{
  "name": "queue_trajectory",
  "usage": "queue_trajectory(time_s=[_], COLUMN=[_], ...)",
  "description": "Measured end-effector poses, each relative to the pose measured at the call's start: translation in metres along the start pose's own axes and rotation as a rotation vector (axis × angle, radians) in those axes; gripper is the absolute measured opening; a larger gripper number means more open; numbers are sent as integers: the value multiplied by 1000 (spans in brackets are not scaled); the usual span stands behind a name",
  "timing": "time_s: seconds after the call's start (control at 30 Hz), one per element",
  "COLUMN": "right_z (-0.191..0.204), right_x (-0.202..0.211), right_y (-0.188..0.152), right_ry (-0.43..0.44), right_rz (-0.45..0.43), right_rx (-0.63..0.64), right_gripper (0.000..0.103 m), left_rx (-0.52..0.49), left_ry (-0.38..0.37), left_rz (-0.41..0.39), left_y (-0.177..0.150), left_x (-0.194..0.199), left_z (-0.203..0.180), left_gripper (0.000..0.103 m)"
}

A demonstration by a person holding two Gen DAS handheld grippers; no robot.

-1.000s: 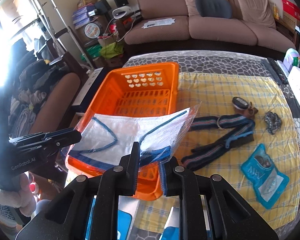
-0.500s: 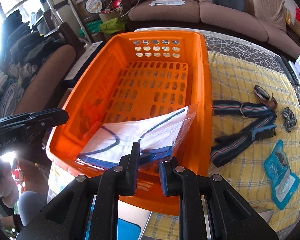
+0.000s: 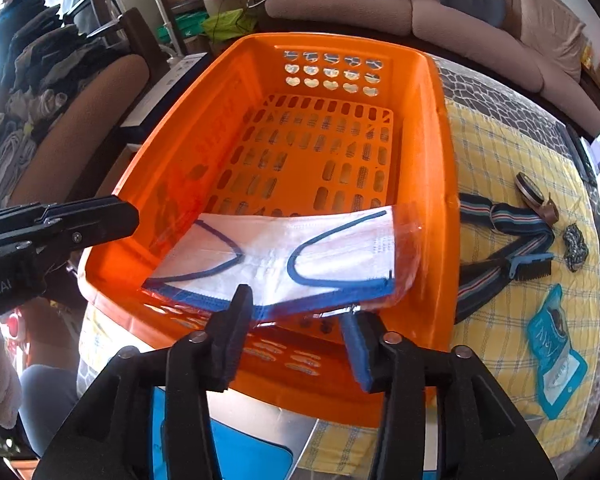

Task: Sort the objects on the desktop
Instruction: 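Open the right tool to drop the mask into the basket, then move the right tool to the blue packaged item and close on it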

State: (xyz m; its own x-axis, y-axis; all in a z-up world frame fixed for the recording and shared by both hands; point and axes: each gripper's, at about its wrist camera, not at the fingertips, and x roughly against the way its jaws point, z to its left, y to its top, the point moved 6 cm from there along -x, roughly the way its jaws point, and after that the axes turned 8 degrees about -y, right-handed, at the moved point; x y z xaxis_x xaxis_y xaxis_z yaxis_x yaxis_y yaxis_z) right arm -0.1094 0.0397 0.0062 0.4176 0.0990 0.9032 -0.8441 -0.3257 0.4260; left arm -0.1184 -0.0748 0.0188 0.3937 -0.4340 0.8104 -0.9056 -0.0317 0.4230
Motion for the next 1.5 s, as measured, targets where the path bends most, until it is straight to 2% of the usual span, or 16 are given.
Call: queue_trajectory(time_s=[0.13,0.27,0.47,0.53,0.57,0.63,0.73,0.87,1.13,1.33,1.5], right_z=[-17,-36,-61,-66,-70,-78,-93,-122,-211,-283,-325], right_x=[18,38,57,61,63,66,71,79,94,91,79], right_y=[-1,-6,-11,-13,-14,-16,-22,-33,-68,-107,-137], right_ry=[-8,3,-2,1,1,3,15,25,-47,-87,-105], right_rz=[-1,-25,-57,-64,-67,-71,-79,-88,-88,-72,-43], right_rx=[-27,-55,-112,-125,-131,-148,-187,-246,-358,-459,-515], right_gripper=[65,65,65,65,65,65,68,71,72,72,72], left_rx=[0,4,-9,-21,-26,-26,-23,-49,-134,-195,-213], left_ry=[2,-3,-6,-5,-7,-11,-32,-38,-75,-104,-122], left_rz=[-2,-5,-15,-17,-20,-29,-34,-29,1,51,103], left_y=[-2,-3,-2,-1,0,1,0,-1,-3,-11,-16], left_x=[2,4,12,13,14,16,16,12,-16,-55,-94], left_z=[-3,-9,-22,-29,-33,-39,-51,-74,-146,-202,-233], left_gripper=[18,19,33,49,53,70,84,88,88,88,88])
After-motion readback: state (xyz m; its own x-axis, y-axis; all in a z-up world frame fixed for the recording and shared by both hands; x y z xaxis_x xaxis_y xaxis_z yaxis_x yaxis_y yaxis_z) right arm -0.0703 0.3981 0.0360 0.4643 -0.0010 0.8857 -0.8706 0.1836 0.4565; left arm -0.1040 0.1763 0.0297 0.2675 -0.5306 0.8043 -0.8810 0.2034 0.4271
